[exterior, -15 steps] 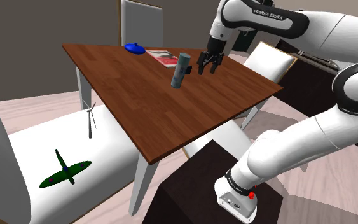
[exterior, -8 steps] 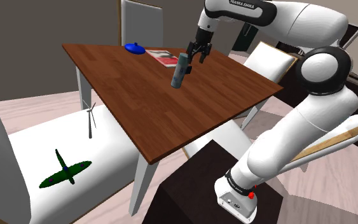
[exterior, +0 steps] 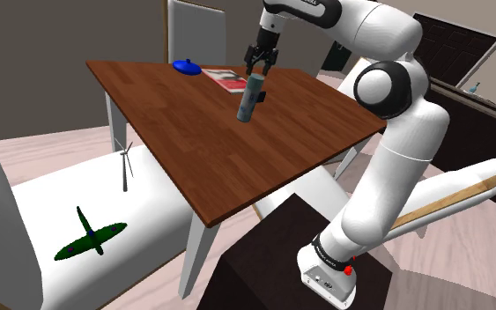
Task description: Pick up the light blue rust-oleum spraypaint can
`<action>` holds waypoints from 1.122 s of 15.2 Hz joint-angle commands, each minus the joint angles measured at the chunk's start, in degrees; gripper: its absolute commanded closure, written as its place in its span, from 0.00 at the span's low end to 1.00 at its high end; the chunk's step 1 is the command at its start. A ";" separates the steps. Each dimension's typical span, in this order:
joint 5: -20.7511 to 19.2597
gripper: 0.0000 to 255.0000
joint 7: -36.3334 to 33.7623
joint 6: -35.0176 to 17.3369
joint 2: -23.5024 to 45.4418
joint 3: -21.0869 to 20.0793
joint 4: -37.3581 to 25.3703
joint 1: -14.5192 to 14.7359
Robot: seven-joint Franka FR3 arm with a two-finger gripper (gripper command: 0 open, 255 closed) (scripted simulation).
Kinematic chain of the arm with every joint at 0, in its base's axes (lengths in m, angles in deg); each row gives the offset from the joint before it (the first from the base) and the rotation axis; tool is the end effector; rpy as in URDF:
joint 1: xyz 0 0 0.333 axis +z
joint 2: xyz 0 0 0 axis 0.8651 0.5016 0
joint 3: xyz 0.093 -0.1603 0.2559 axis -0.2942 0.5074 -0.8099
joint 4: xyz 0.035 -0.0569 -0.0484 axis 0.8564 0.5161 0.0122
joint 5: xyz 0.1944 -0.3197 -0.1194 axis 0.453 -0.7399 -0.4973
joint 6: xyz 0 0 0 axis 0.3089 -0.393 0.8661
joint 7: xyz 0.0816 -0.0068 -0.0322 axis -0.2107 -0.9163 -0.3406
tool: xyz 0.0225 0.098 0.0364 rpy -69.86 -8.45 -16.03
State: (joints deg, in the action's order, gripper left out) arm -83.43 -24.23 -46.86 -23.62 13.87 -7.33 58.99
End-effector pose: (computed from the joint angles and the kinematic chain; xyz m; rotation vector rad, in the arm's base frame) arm 0.6028 -0.1244 0.6087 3.1350 -0.1527 -0.0145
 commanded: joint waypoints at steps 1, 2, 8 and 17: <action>0.58 0.00 0.67 0.43 2.46 0.11 -3.02 -0.52; 0.50 0.00 0.64 -0.50 2.15 0.09 -1.78 -0.45; 0.23 0.00 0.53 -5.36 0.90 0.01 4.30 -0.12; 0.25 1.00 0.62 -5.37 0.98 0.04 4.23 -0.18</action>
State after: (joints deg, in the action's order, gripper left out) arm -83.17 -23.61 -52.23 -22.68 13.91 -3.16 58.80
